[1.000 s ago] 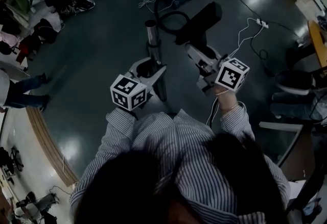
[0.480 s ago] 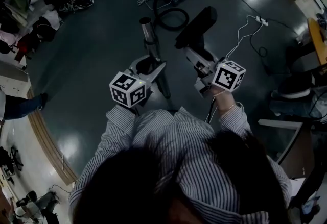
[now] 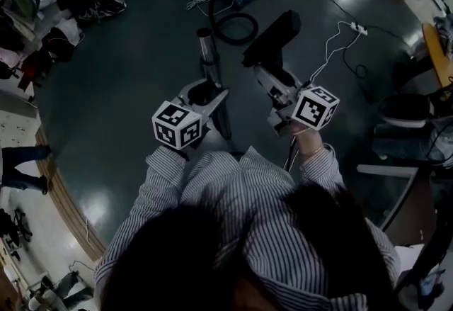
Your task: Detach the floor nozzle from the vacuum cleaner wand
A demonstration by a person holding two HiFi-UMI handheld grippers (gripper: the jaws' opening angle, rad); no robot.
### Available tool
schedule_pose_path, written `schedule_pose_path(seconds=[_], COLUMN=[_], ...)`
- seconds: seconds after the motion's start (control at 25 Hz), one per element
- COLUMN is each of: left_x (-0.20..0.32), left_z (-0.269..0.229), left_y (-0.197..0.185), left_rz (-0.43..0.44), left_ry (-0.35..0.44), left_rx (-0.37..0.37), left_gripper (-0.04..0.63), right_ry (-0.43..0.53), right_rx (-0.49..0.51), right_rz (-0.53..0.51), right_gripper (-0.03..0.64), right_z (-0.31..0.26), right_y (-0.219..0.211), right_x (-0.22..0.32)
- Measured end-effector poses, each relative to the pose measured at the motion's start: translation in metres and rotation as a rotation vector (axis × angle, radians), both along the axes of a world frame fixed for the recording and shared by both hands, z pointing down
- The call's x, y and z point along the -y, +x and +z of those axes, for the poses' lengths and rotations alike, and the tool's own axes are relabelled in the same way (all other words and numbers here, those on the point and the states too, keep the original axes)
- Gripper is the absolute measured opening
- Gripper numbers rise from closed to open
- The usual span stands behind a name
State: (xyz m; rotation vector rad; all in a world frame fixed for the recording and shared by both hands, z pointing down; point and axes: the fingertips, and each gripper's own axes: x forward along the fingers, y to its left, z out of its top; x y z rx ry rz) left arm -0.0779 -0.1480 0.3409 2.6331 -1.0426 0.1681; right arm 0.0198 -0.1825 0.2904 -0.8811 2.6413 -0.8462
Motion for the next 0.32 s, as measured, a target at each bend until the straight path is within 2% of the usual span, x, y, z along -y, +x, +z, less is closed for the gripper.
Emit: schedule_pose_path(seconds=[0.32], left_x=[-0.0018], left_z=[0.009], left_y=[0.0088], left_rz=[0.02], left_ry=[-0.014], left_rx=[0.015], left_gripper=[0.179], right_ry=[0.015], right_rx=[0.004], right_rz=[-0.009], right_gripper=[0.169], right_z=[0.0046], right_y=[0.0057], right_x=[-0.004])
